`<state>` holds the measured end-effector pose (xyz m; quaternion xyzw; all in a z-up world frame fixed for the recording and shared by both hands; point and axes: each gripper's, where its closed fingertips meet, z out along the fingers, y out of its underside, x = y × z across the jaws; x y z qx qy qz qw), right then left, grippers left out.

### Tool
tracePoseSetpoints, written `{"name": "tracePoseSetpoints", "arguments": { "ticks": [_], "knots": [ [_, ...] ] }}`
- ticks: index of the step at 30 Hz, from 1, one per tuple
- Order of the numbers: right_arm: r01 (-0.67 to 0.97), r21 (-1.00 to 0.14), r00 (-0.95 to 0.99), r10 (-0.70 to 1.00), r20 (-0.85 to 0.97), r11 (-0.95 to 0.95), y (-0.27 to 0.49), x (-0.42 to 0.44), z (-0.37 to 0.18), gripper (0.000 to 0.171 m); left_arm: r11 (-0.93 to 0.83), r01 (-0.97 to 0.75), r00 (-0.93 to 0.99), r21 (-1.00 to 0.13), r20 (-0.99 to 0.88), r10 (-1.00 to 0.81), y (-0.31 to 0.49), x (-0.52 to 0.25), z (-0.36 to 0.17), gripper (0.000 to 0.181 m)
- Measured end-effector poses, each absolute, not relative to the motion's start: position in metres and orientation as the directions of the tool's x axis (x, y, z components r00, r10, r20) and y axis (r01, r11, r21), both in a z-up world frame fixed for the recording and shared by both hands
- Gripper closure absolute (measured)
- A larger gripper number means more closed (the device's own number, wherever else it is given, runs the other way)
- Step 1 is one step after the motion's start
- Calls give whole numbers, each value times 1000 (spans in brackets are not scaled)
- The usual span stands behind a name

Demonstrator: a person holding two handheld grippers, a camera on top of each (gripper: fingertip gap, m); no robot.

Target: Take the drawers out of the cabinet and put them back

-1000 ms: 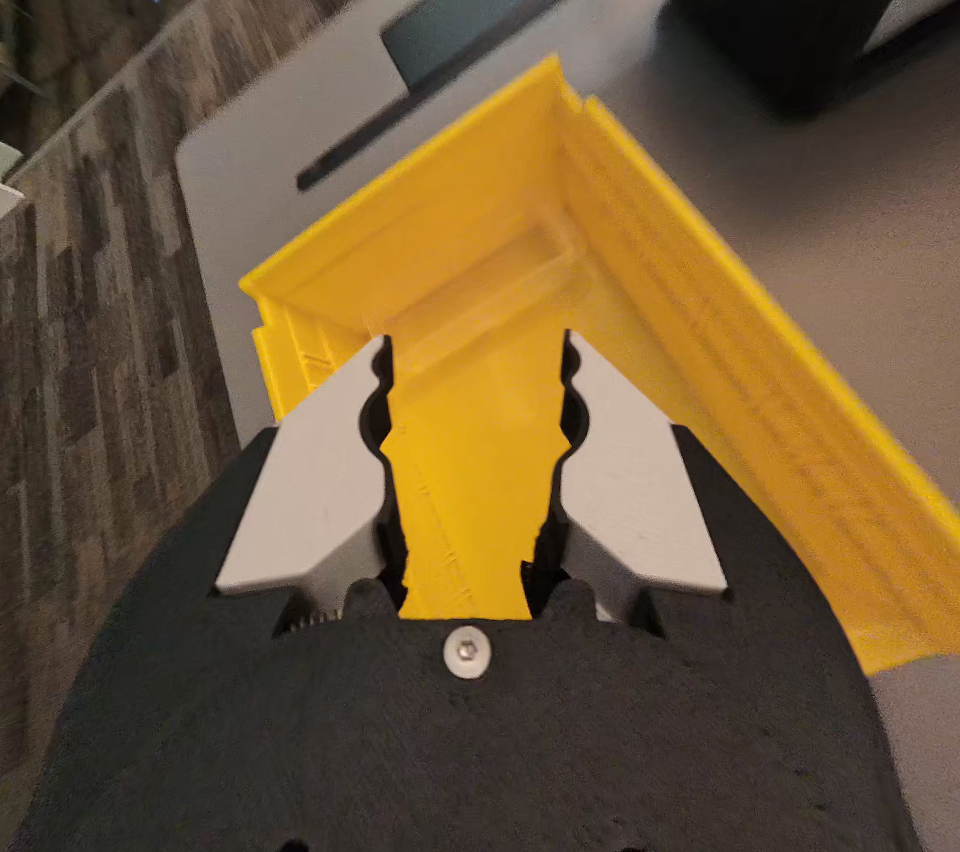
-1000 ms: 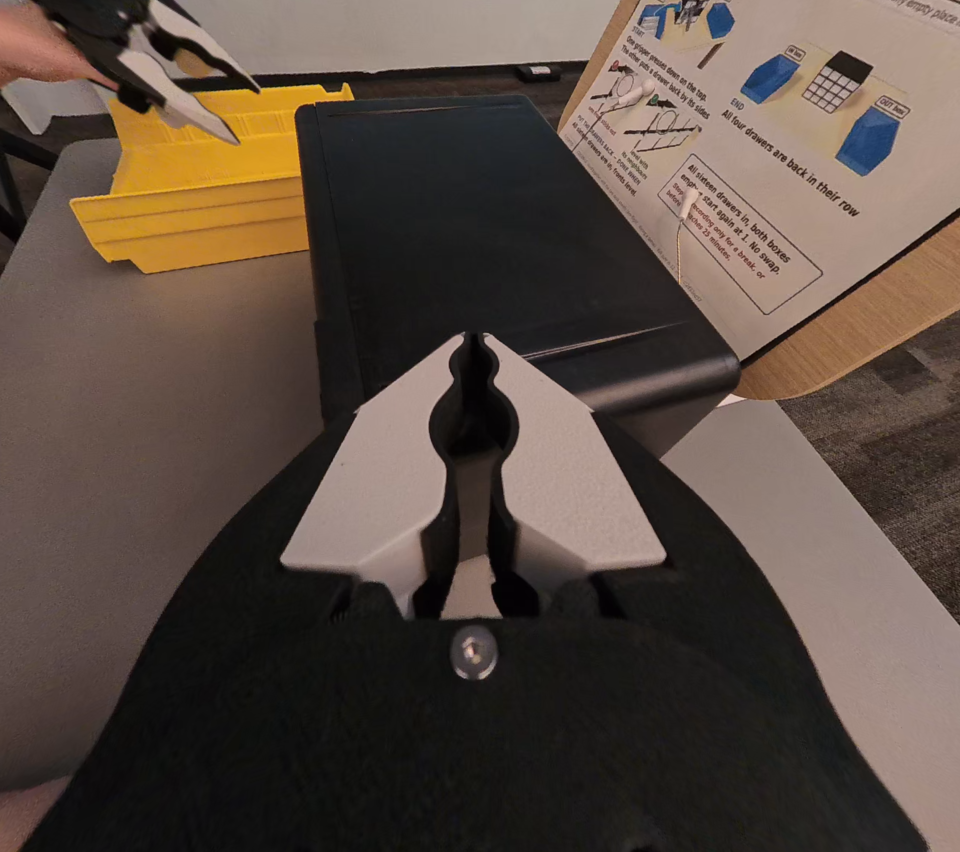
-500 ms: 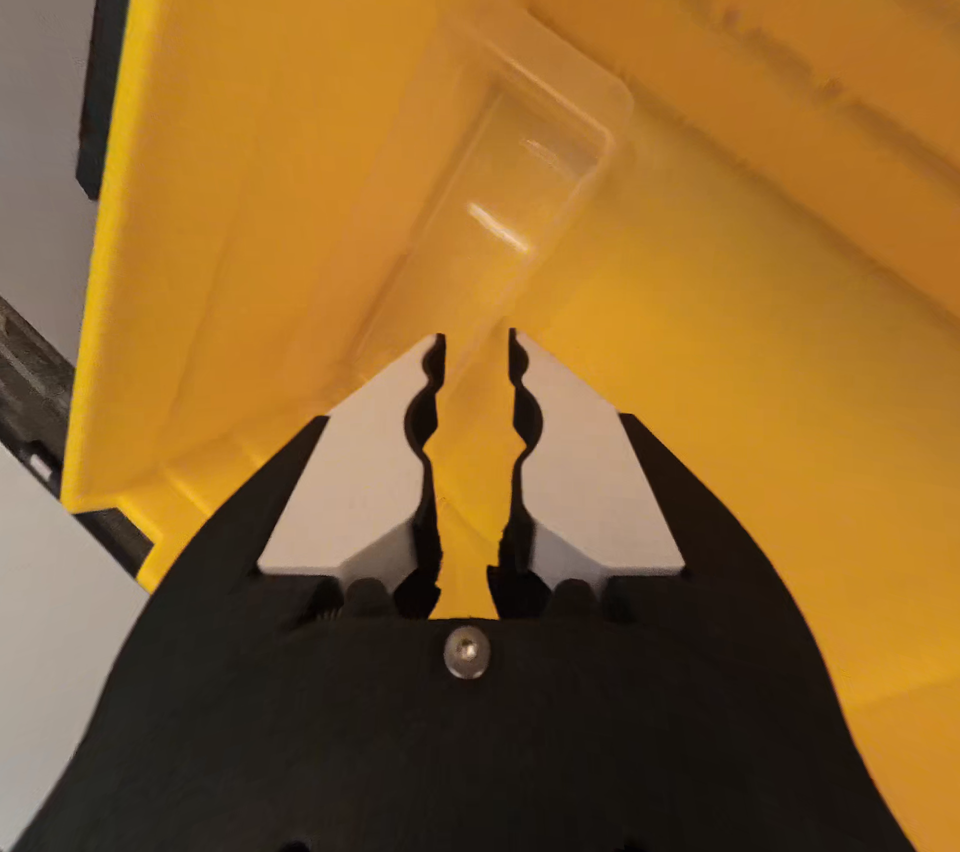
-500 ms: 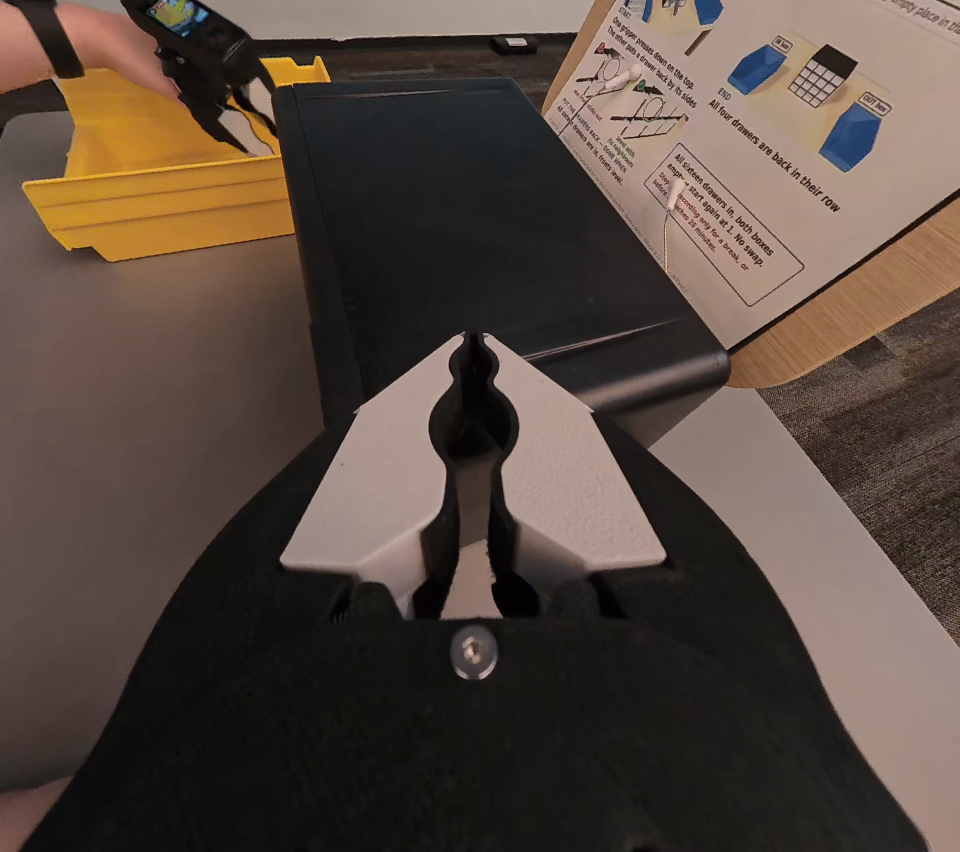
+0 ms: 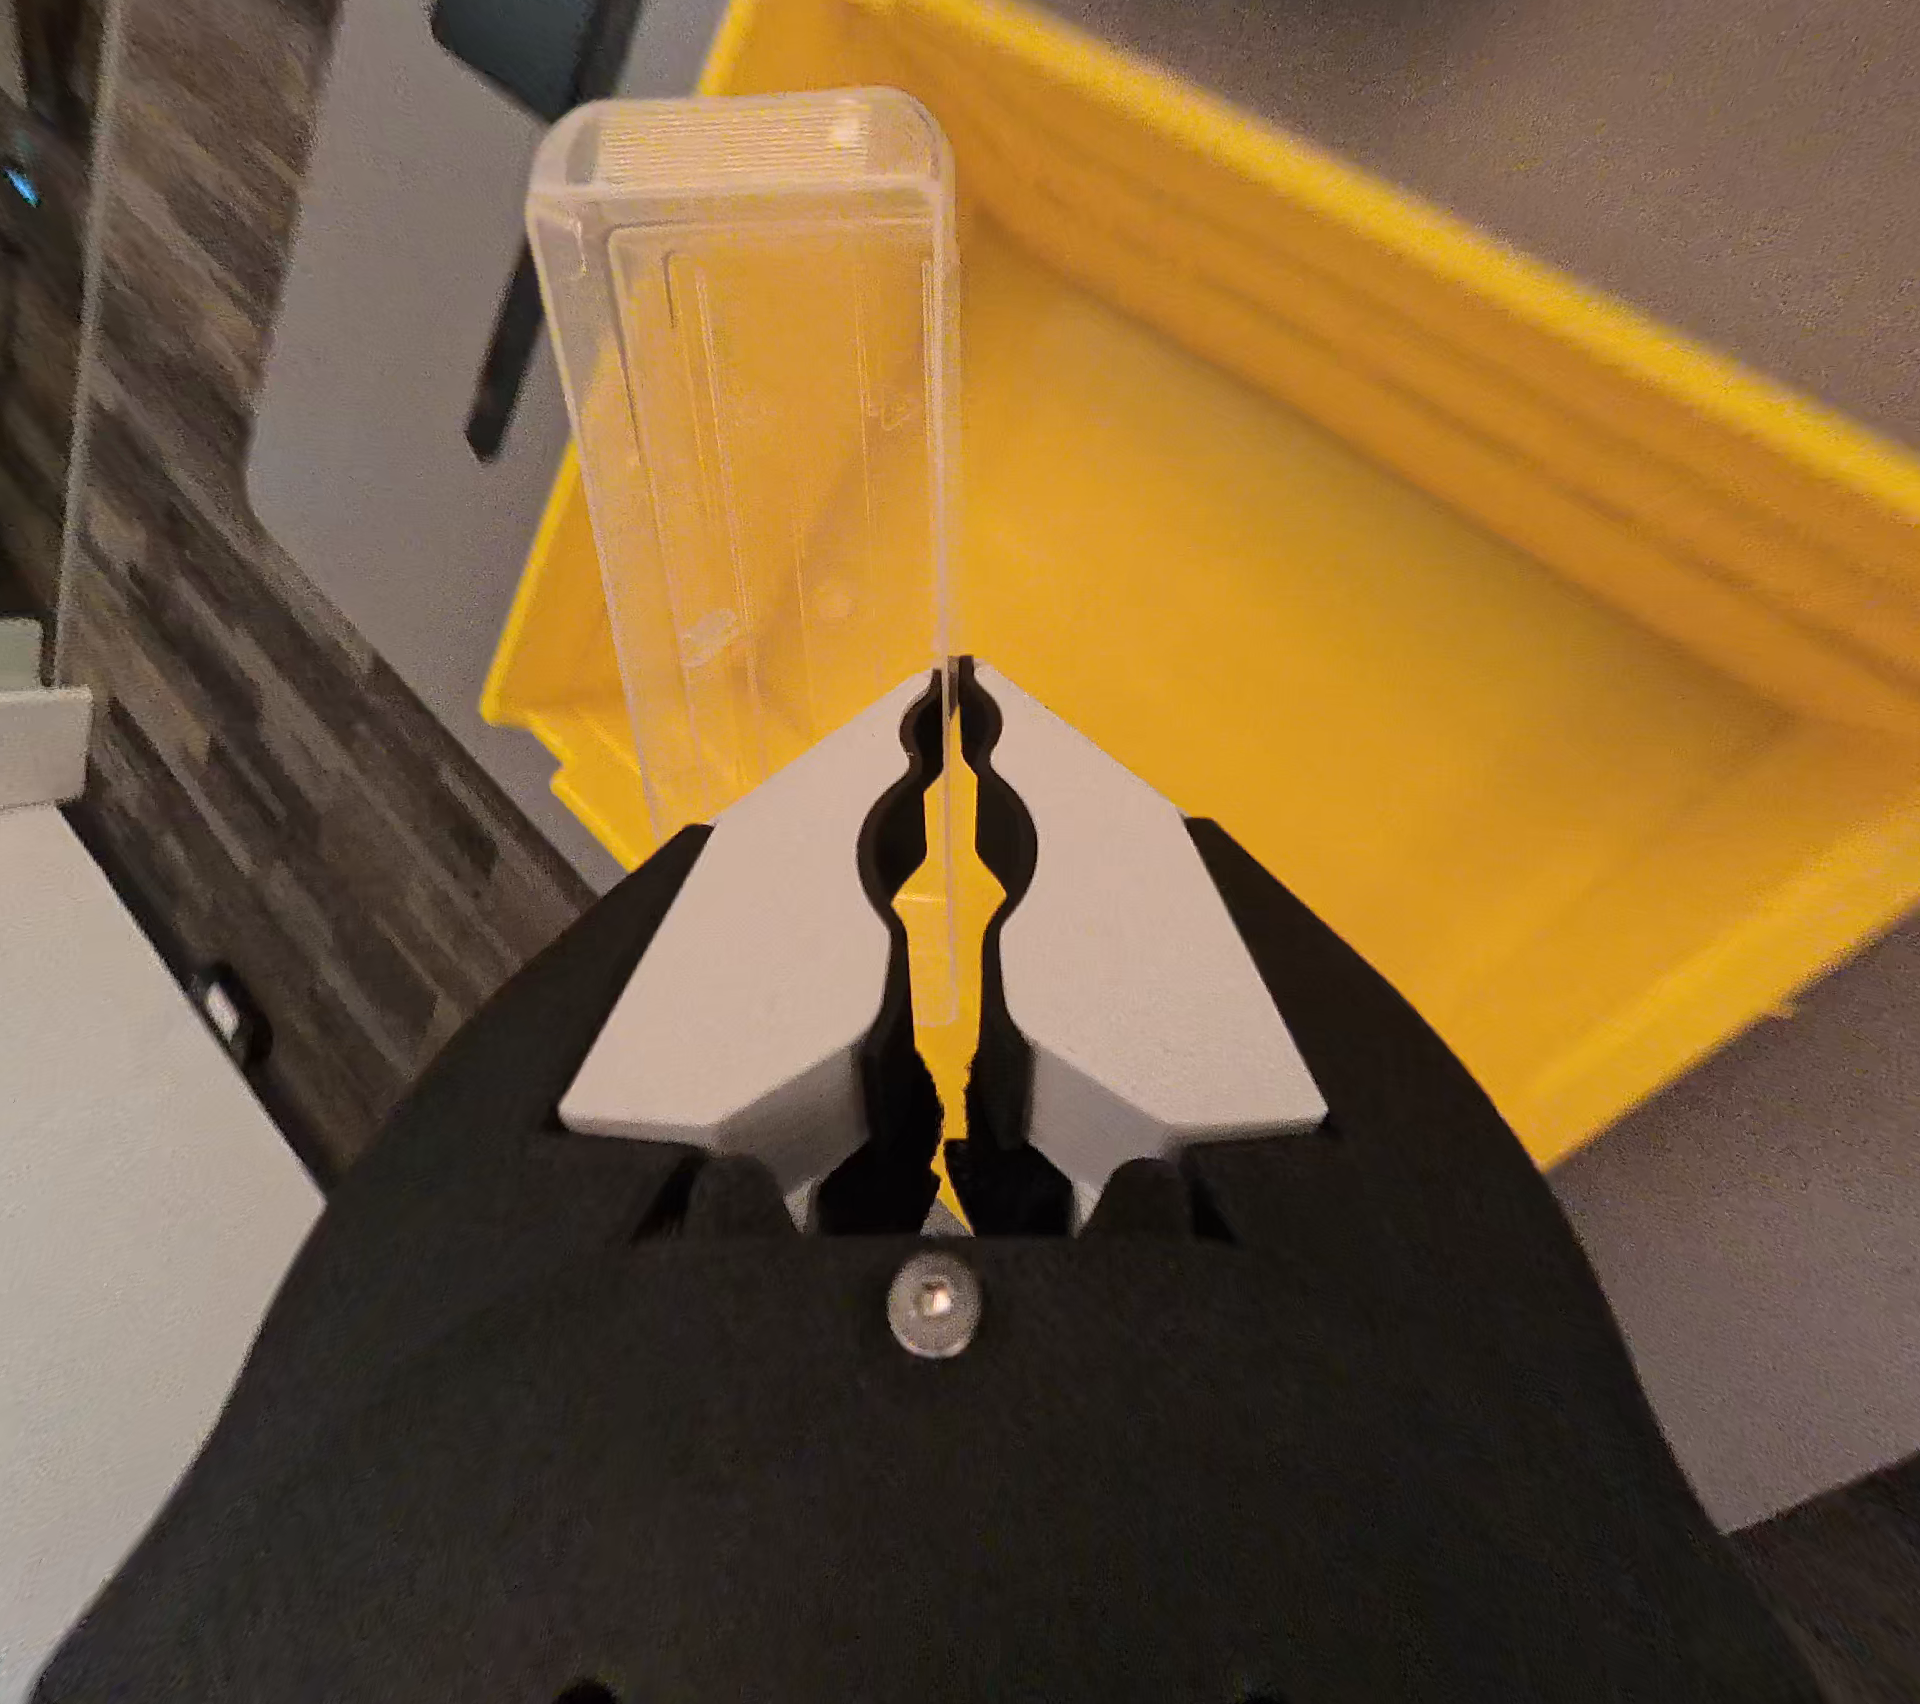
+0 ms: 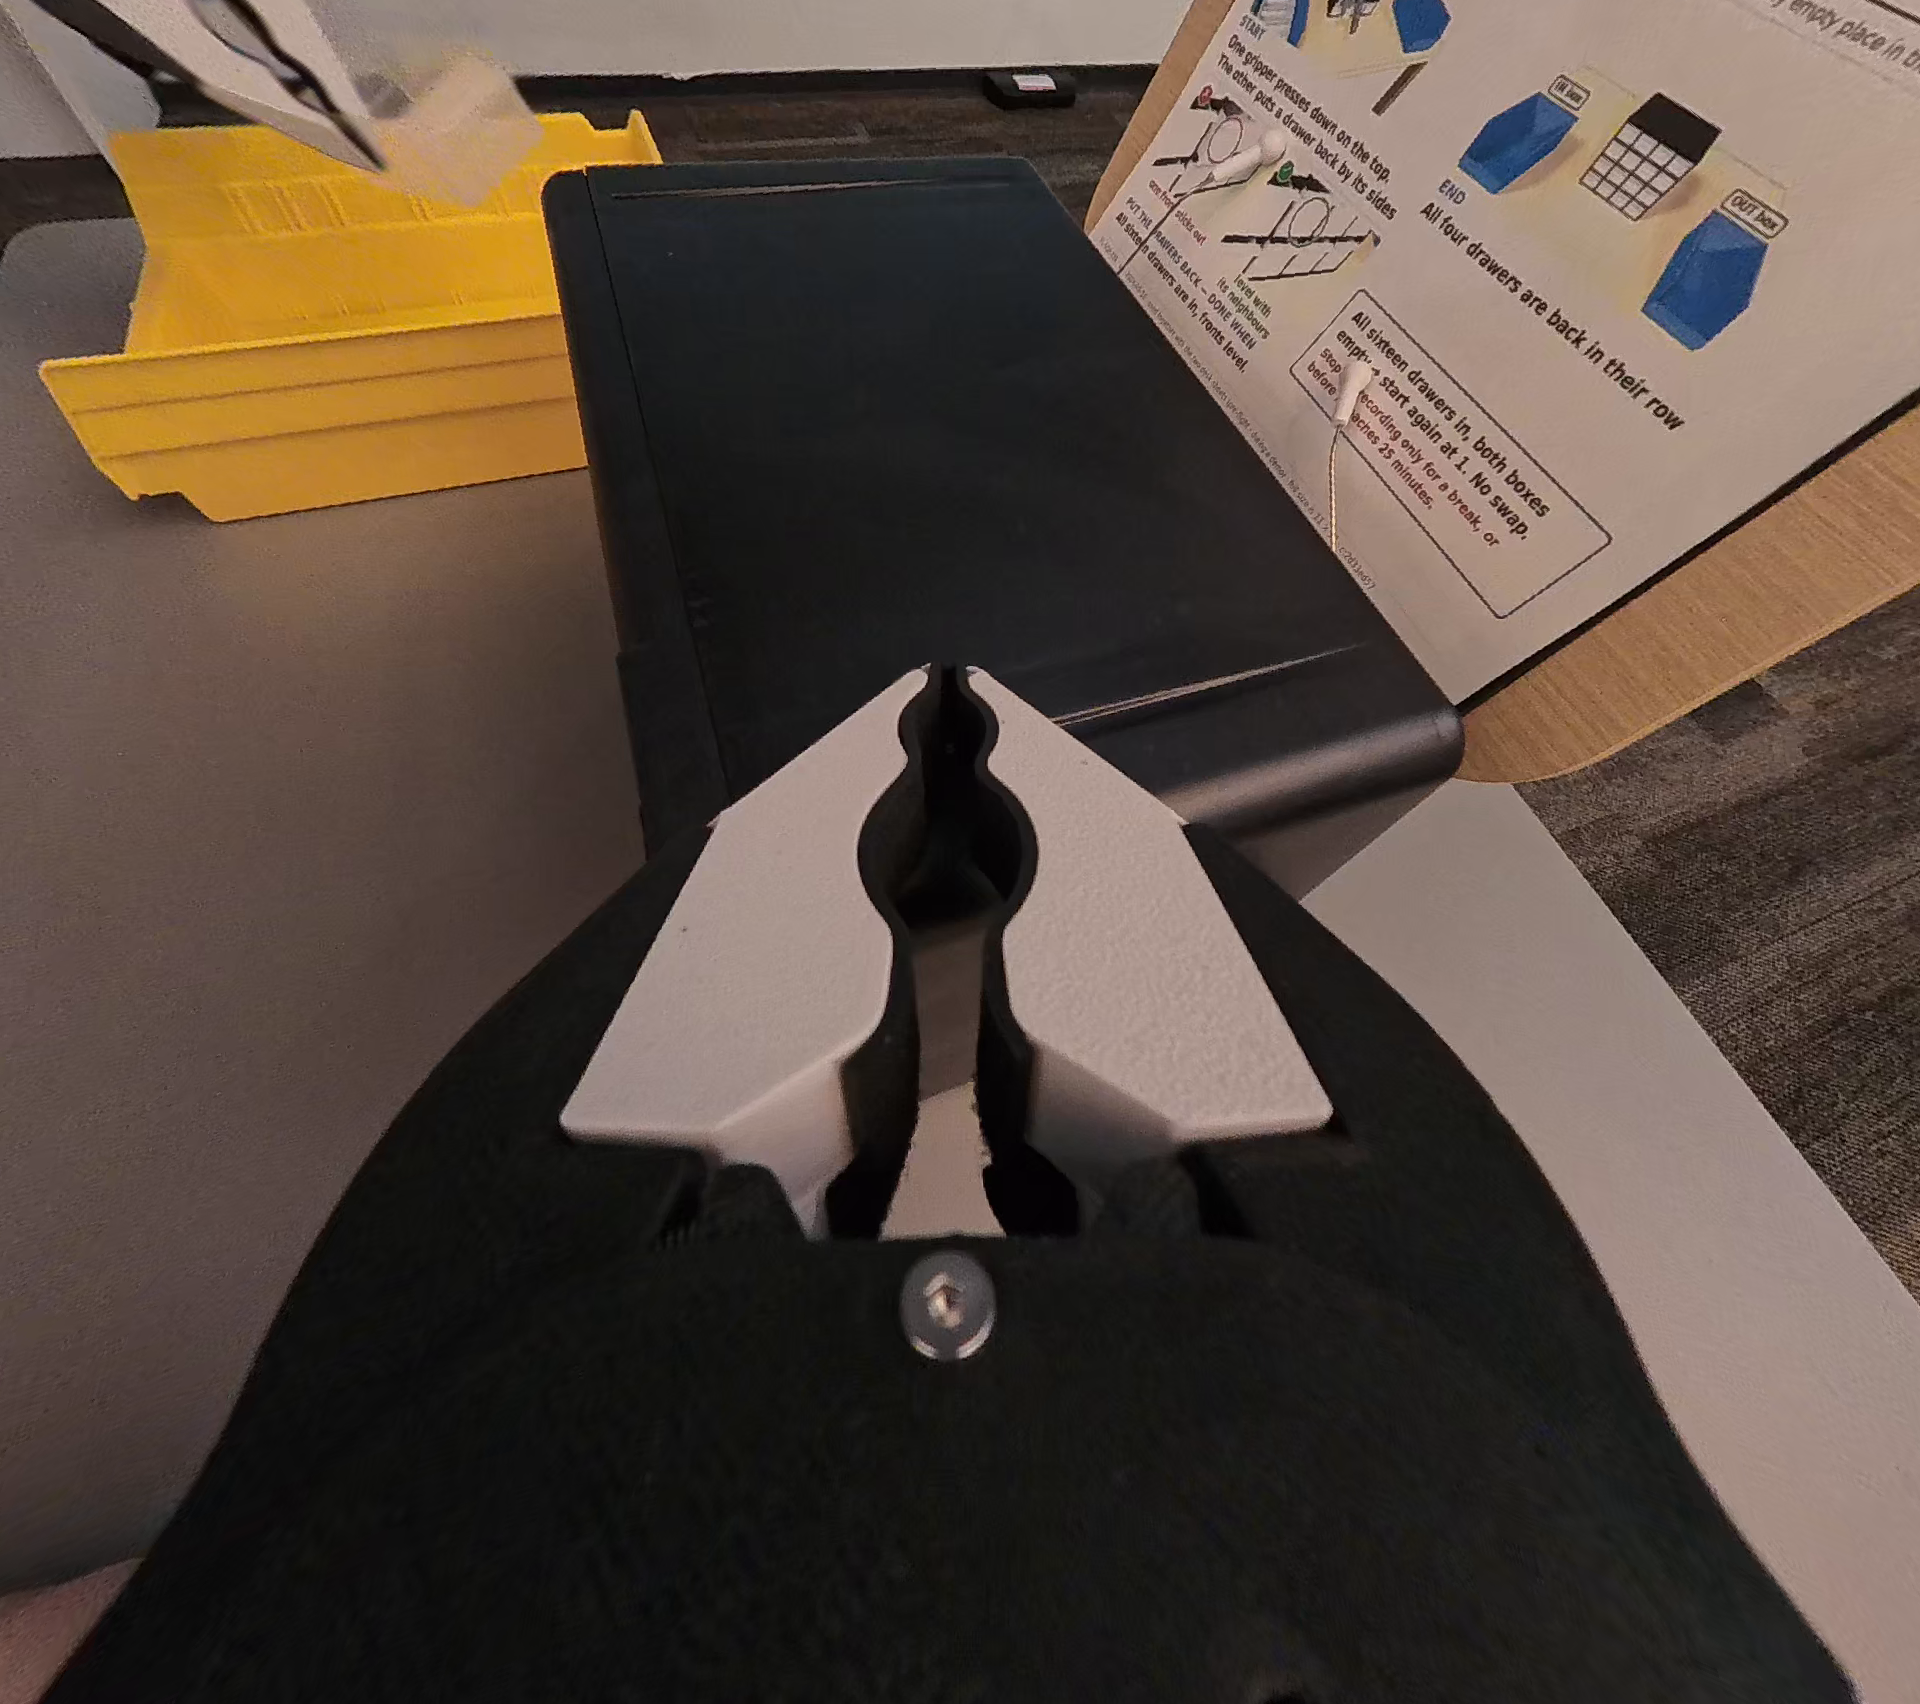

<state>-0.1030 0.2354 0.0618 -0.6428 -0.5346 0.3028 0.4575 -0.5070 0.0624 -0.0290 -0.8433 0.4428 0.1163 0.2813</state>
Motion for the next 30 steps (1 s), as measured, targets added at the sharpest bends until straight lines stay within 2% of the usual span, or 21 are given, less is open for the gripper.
{"name": "tracePoseSetpoints", "arguments": {
  "ticks": [1, 3, 6, 13, 18, 22, 27, 30],
  "knots": [
    [414, -910, 247, 963, 105, -7, 235, -103, 62, 171, -409, -823, 560, -394, -444, -700, 58, -488, -18, 181],
    [416, -909, 248, 963, 109, -4, 235, -103, 62, 171, -306, -872, 466, -383, -456, -758, 47, -445, -6, 181],
    [409, -913, 244, 964, 102, -7, 235, -103, 62, 171, -136, -947, 264, -291, -467, -844, 31, -380, -11, 181],
    [398, -918, 235, 968, 94, -7, 235, -103, 62, 171, 133, -976, -68, -175, -332, -941, 4, -273, -67, 181],
    [388, -922, 226, 971, 83, -11, 235, -103, 62, 171, 232, -972, -218, -33, -238, -947, -11, -265, -117, 181],
    [389, -921, 227, 970, 86, -9, 235, -103, 62, 171, 262, -964, -249, -38, -201, -947, -13, -260, -128, 181],
    [388, -922, 227, 970, 86, -9, 235, -103, 62, 171, 297, -954, -301, 46, -142, -943, -14, -268, -138, 181],
    [385, -923, 225, 971, 83, -10, 235, -103, 62, 171, 293, -956, -294, 28, -139, -945, -13, -264, -140, 181]
  ]
}}
